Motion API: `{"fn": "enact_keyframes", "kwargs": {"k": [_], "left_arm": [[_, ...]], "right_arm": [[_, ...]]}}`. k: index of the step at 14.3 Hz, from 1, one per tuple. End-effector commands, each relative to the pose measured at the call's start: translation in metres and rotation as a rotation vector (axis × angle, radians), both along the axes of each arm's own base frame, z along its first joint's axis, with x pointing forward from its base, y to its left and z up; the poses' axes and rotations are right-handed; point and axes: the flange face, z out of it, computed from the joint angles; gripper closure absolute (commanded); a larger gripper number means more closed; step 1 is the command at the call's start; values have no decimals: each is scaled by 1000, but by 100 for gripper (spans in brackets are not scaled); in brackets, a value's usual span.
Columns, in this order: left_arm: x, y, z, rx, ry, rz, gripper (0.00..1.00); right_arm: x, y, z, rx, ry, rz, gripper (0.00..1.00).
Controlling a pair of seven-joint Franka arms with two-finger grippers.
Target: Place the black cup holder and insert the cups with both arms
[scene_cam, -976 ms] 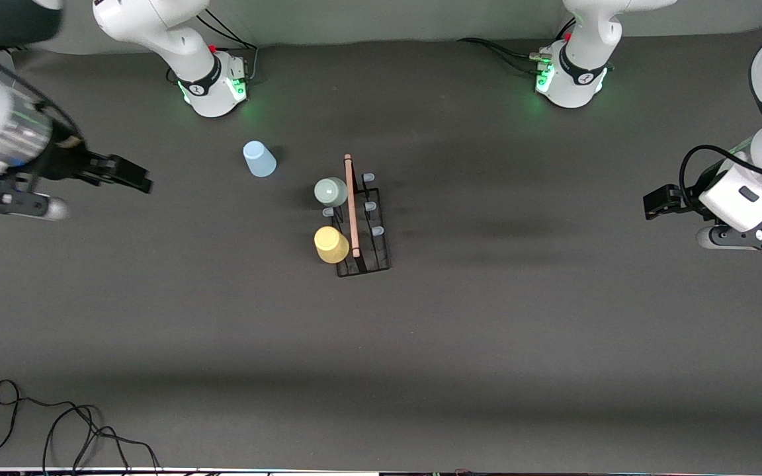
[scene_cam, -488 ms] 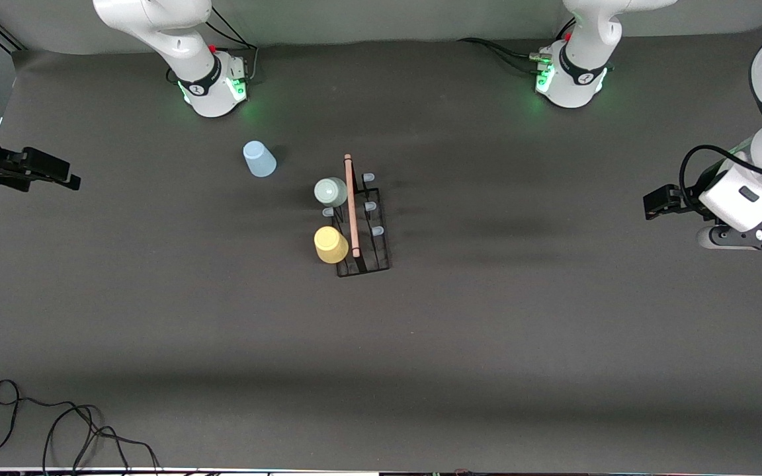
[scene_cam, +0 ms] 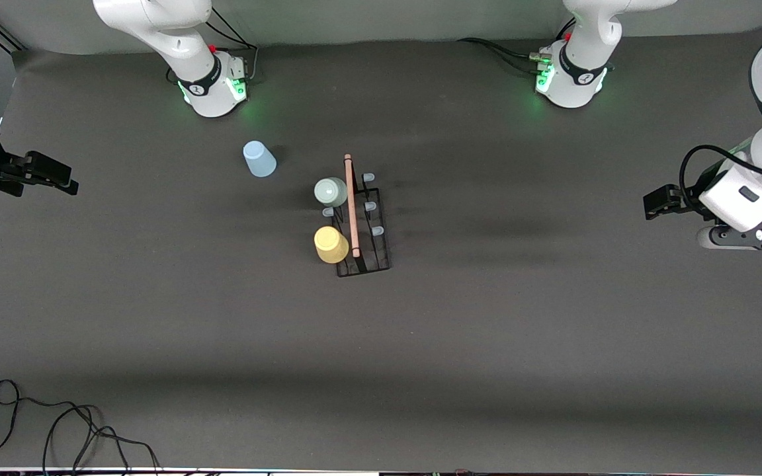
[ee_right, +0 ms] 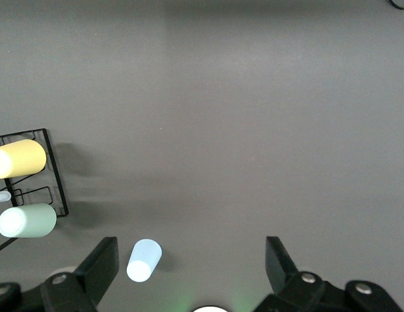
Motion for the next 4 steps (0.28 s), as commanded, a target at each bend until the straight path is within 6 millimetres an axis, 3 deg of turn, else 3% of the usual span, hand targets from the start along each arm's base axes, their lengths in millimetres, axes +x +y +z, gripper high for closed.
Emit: {"fn": "enact_keyframes", "kwargs": {"k": [1, 4], "left_arm": [[-6, 1, 5, -1, -7, -11, 0], [-6, 1, 5, -1, -7, -12, 0]], "right_arm": [[-2, 1, 0, -21, -7, 36, 0], [-2, 0, -1, -17, -6, 29, 0]]}}
